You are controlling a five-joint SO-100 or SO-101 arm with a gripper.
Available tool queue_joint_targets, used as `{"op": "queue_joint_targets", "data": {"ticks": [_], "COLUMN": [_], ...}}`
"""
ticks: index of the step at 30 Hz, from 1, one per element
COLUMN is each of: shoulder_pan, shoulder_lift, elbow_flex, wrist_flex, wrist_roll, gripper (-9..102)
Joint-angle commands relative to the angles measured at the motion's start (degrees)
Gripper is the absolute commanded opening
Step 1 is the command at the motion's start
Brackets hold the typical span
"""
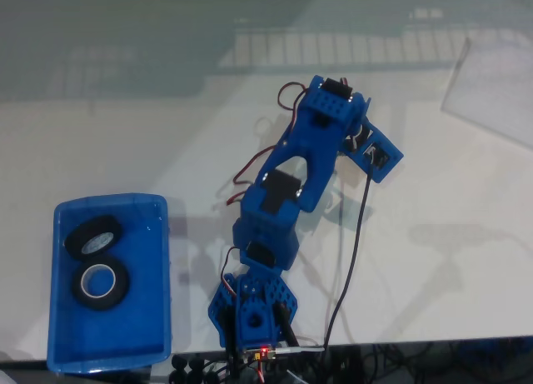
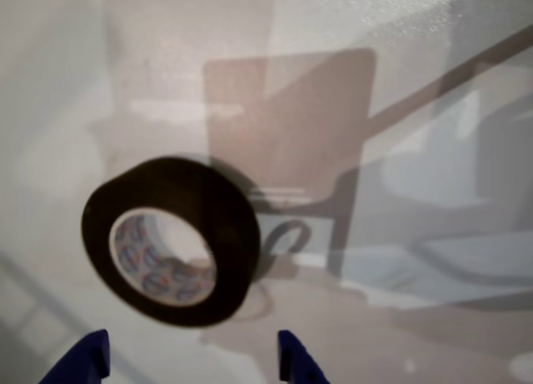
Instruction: Grasp all tape and put them in the bin.
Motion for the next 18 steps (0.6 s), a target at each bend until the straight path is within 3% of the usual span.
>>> {"op": "queue_joint_targets", "data": {"ticks": [1,14,16,18], "shoulder_pan": [0.18,0.26,0.35,0.35], "shoulder_lift": [-4.04,-21.27,-22.68,-23.82], "elbow_flex": [-6.06,-20.04,-21.18,-21.71], "wrist_flex": [1.58,8.53,8.61,8.61], "wrist_roll": [-0.88,-1.76,-1.76,-1.76], "gripper": [26,22,18,5]}}
